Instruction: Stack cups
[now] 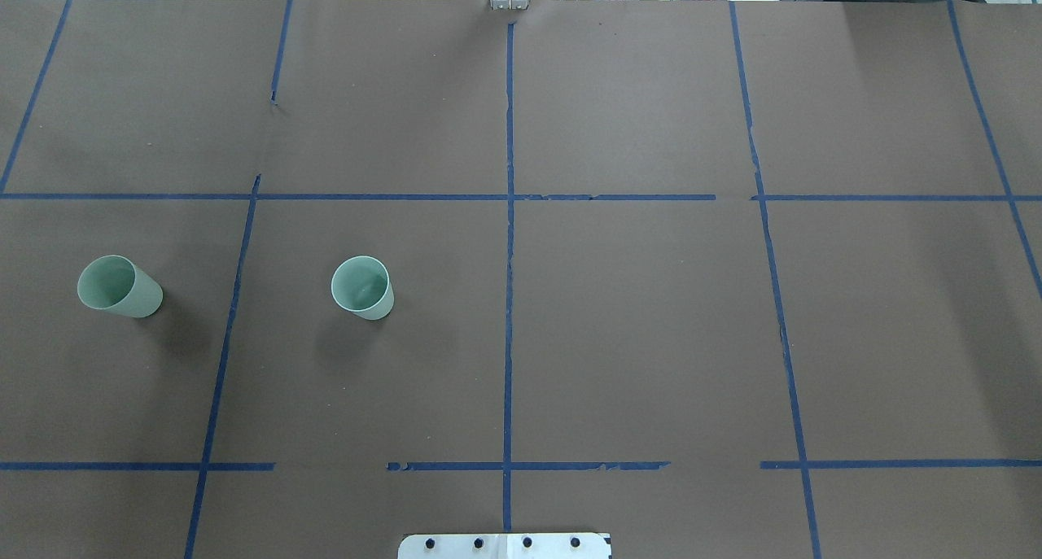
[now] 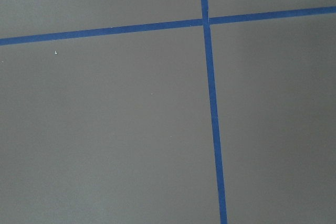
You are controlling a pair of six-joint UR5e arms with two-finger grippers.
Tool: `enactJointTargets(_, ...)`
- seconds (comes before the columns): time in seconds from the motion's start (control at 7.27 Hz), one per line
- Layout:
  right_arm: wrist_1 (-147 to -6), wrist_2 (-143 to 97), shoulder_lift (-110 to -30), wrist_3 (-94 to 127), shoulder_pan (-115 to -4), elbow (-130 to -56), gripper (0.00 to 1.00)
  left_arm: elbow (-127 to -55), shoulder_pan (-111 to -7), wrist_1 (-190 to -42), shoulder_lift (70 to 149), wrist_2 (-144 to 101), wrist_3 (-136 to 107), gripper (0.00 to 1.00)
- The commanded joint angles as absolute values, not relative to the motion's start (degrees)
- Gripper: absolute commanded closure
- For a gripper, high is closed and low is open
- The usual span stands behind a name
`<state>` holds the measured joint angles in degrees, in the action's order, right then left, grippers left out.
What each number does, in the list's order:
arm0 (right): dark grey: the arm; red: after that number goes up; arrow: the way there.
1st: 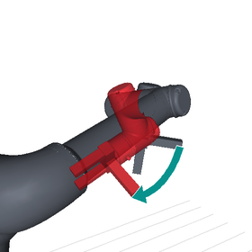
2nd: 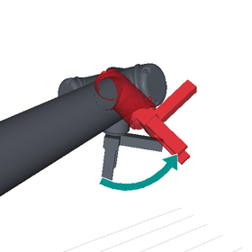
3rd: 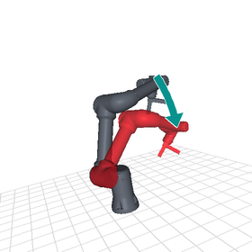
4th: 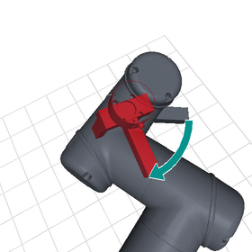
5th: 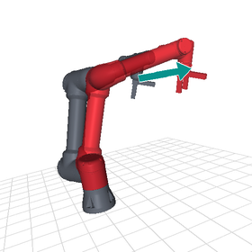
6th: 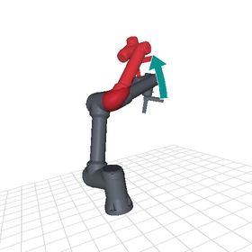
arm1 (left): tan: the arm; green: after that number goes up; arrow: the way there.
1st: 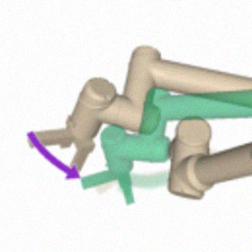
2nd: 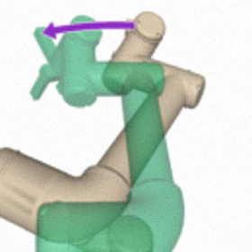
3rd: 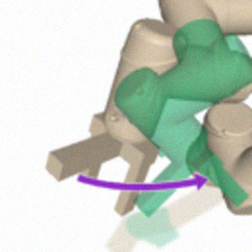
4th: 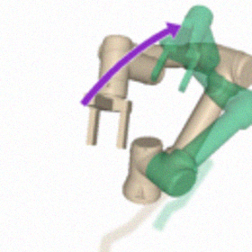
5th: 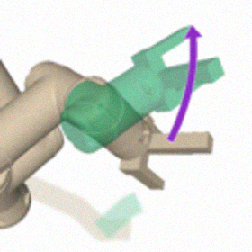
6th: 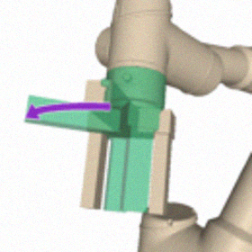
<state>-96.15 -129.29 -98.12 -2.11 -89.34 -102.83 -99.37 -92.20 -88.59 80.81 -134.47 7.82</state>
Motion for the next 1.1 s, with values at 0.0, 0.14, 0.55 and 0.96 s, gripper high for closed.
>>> enactJointTargets(0.0,-96.2,-129.3,-98.1,-2.1,-89.3,-102.8,0.00,-99.6,-92.1,-88.6,80.9,-134.6,7.8,0.00)
enactJointTargets(0.14,-96.2,-129.3,-98.1,-2.1,-89.3,-102.8,0.00,-99.2,-92.0,-88.9,80.9,-134.6,8.2,0.00)
enactJointTargets(0.55,-96.2,-129.3,-98.1,-2.1,-89.3,-102.8,0.00,-99.1,-91.5,-103.8,81.1,-141.2,2.3,0.00)
enactJointTargets(0.96,-96.2,-129.3,-98.1,-2.1,-89.3,-102.8,0.00,-101.3,-76.5,-112.0,83.0,-134.3,-26.3,0.00)
